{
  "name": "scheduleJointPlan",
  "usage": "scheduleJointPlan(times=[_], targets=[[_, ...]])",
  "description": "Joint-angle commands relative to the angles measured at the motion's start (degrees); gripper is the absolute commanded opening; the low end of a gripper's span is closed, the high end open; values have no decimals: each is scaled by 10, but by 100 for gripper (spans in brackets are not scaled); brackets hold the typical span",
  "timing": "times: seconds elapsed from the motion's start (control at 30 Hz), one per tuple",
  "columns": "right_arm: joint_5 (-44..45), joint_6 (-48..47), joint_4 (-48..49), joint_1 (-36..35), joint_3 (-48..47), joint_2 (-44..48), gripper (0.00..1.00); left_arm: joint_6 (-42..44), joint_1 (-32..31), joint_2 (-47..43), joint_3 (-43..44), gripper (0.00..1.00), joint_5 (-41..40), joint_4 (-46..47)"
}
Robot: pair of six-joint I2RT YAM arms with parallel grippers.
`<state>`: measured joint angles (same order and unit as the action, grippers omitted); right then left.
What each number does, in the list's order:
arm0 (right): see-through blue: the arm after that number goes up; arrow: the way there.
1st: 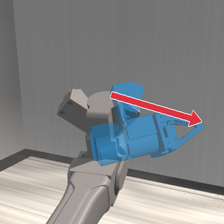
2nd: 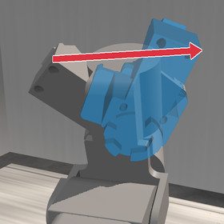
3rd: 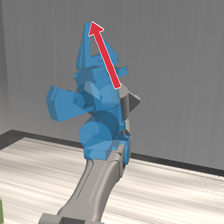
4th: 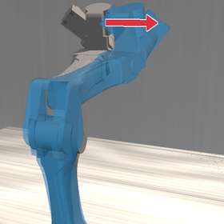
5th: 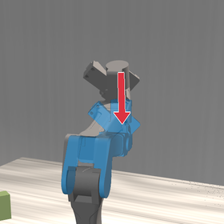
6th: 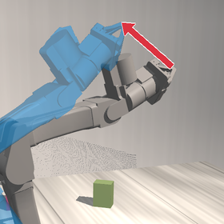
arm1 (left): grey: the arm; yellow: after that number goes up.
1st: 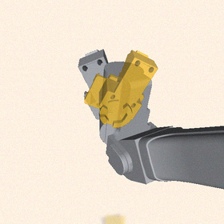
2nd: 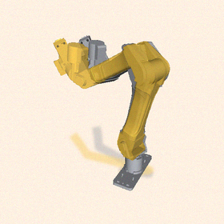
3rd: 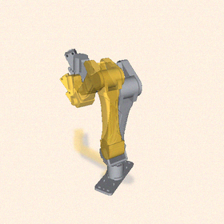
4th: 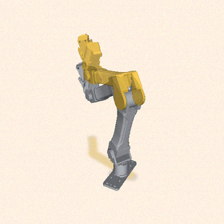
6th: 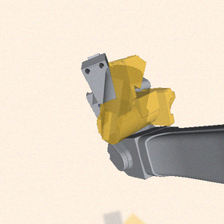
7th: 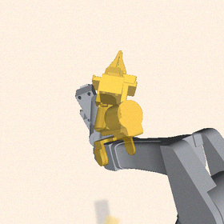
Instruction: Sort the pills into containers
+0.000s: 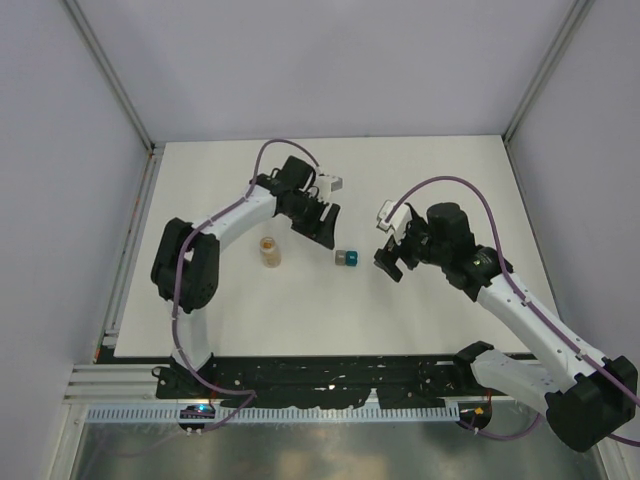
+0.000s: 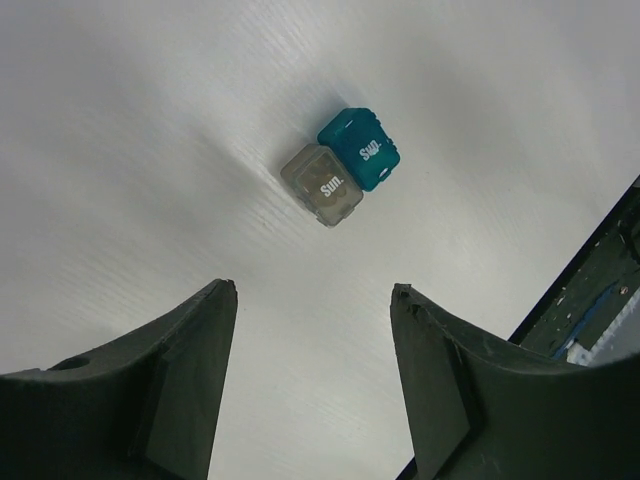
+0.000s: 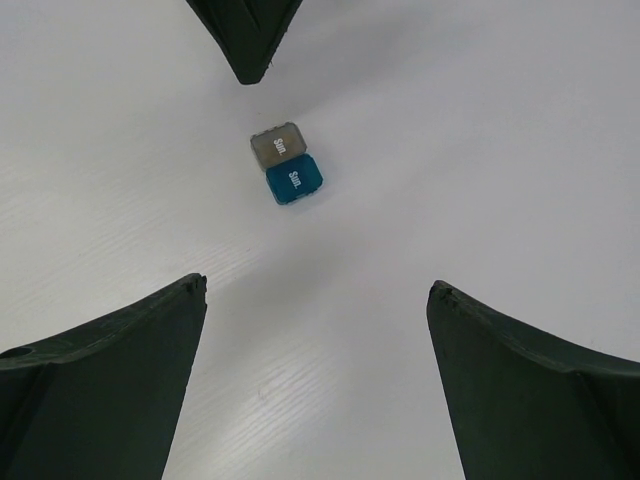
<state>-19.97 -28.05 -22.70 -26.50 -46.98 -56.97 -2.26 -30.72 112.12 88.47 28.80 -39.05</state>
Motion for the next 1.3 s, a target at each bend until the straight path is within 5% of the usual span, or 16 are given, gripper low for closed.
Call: scheduleJointPlan(times=[0.0, 0.5, 0.67, 1.0, 1.27], targets=[[16, 8, 34, 3, 1, 12, 95, 36, 2, -65, -17, 67, -23, 28], [59, 24, 56, 15, 10, 16, 95, 74, 2, -217, -87, 78, -98, 63], [91, 37, 76, 25, 15, 28, 95, 86, 2, -280, -126, 100, -121, 85], [117, 66, 88, 51, 15, 41, 95, 118, 2, -394, -178, 100, -189, 91], [248, 90, 113, 60, 7, 43, 95, 121, 3, -529, -250, 99, -273, 118]])
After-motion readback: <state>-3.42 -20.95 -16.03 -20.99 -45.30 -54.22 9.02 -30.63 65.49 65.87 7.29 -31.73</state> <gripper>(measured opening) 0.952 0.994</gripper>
